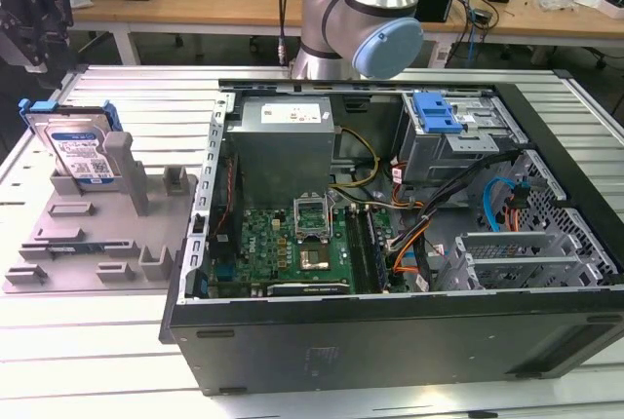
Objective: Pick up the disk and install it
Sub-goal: 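Pick up the disk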
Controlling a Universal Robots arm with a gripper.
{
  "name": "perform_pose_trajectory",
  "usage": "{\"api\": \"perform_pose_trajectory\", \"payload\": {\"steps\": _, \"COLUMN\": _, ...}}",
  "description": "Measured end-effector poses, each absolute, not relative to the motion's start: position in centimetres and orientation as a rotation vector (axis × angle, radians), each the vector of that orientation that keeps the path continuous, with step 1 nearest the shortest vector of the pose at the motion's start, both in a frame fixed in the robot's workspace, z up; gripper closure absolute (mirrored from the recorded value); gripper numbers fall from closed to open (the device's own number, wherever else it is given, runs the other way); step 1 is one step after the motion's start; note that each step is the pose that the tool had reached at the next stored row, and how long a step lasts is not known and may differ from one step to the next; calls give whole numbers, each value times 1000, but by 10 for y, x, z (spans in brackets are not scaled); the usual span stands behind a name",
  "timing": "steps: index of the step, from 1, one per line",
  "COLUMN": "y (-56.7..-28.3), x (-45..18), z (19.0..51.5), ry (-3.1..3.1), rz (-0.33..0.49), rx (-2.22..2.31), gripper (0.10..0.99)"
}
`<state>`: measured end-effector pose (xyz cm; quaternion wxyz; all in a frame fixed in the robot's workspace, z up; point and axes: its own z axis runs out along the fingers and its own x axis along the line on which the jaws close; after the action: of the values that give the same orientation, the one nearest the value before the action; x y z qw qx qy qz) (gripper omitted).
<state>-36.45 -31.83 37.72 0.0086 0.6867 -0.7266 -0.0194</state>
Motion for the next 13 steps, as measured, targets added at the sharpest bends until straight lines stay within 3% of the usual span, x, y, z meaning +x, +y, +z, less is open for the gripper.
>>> {"api": "perform_pose_trajectory", "payload": {"steps": 13, "y": -318, "x": -366, "z": 375, "ry": -2279, "rz": -32, "rx": 2164, "gripper": 604}}
